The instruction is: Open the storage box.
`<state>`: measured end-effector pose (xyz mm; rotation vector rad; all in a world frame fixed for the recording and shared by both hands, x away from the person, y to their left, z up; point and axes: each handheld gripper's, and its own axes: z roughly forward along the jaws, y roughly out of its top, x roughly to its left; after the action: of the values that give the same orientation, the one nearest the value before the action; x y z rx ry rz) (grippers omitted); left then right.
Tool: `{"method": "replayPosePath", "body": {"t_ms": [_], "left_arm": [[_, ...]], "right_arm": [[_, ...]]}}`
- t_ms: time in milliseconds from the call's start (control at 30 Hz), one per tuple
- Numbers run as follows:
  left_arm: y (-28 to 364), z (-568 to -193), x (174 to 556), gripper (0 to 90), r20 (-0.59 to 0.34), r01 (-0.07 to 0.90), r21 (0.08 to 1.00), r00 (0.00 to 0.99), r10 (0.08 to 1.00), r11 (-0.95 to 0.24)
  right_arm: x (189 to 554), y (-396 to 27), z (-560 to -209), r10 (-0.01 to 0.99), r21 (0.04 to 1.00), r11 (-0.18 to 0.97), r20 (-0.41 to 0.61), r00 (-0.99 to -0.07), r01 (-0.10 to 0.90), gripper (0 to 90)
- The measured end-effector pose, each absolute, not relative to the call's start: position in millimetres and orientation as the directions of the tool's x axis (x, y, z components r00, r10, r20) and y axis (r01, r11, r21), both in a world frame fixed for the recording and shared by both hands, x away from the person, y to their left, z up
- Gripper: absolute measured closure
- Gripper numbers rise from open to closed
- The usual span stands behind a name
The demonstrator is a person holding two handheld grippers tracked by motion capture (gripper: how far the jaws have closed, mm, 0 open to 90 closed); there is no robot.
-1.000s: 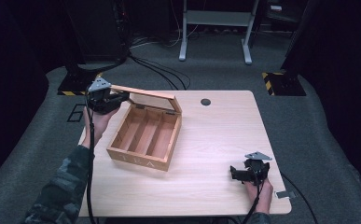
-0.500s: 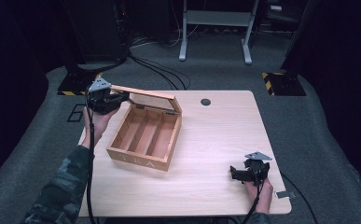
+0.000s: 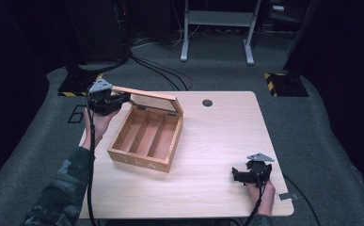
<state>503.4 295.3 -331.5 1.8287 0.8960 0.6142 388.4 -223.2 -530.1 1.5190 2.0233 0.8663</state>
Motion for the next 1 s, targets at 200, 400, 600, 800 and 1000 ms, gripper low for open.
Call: {"method": "replayPosePath", "body": {"t_ms": [200, 400, 600, 800, 1000], "left_arm": [[295.6, -331.4, 503.4, 85.1, 0.023, 0.307, 0.916, 0.600, 0.800, -0.257], [295.7, -331.3, 503.3, 85.1, 0.026, 0.307, 0.916, 0.599, 0.800, -0.259], [295.6, -331.4, 503.2, 85.0, 0.025, 0.307, 0.916, 0.598, 0.801, -0.259], [296.1, -333.1, 501.3, 84.9, 0.023, 0.303, 0.919, 0.599, 0.800, -0.253], [298.3, -337.8, 495.1, 84.8, 0.026, 0.300, 0.918, 0.607, 0.795, -0.259]], "right_arm": [[388.4, -223.2, -530.1, 0.959, 0.720, 0.191, 0.007, -0.282, 0.668, 0.0], [388.4, -223.1, -530.2, 0.960, 0.720, 0.191, 0.006, -0.281, 0.668, 0.0], [388.3, -223.1, -530.2, 0.960, 0.719, 0.191, 0.006, -0.281, 0.668, 0.0], [388.3, -223.1, -530.1, 0.960, 0.719, 0.190, 0.007, -0.281, 0.668, 0.0], [388.0, -222.9, -530.1, 0.961, 0.718, 0.187, 0.008, -0.277, 0.670, 0.0]]}}
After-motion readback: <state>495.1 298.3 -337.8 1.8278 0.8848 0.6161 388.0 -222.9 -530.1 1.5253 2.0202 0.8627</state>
